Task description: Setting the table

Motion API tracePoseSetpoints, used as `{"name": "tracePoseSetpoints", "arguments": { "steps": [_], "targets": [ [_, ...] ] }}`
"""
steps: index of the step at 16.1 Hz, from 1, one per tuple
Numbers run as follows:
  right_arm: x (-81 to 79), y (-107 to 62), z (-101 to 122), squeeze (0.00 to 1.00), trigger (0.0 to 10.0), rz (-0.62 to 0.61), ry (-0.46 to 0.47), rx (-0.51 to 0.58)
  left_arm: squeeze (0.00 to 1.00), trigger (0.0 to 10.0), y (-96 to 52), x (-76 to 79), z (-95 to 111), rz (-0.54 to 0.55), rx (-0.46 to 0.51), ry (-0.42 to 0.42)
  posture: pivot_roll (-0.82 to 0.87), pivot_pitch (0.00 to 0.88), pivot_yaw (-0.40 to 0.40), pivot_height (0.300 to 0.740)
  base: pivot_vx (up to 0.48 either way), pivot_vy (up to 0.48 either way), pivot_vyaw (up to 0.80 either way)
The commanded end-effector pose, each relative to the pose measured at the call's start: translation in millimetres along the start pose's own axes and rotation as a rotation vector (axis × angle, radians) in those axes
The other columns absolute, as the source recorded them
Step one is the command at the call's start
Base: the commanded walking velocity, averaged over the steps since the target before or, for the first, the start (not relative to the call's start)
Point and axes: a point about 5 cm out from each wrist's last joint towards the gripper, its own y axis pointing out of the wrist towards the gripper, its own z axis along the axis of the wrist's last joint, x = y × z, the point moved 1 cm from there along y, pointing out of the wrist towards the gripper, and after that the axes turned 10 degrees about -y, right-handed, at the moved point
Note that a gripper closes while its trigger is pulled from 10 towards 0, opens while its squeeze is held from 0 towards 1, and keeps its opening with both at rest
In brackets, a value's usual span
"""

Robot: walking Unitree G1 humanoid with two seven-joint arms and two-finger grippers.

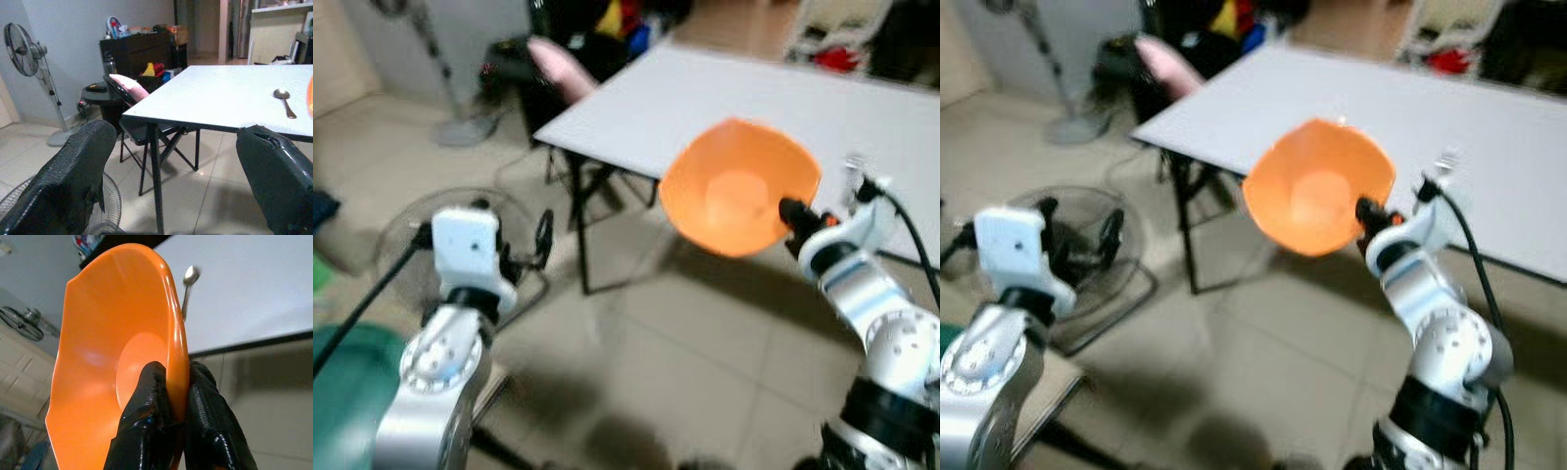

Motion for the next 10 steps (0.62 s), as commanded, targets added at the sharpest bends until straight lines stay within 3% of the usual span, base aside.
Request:
{"name": "tracePoseSetpoints", "arguments": {
  "steps": [1, 10],
  "targets": [
    [-6.3, -2.1, 6, 0.00, 10.0, 0.038, -0.009, 0.036, 0.00, 10.0, 0.0, -1.9, -2, 0.017, -0.006, 0.001, -0.10, 0.018, 0.022, 0.740, 0.300, 0.000, -0.77],
    [-21.1, 10.2, 2, 0.00, 10.0, 0.080, 0.007, 0.022, 0.00, 10.0, 8.0, -6.3, 3, 0.009, 0.006, 0.023, -0.11, 0.015, 0.039, 0.740, 0.310, 0.000, -0.78]
  ]
}}
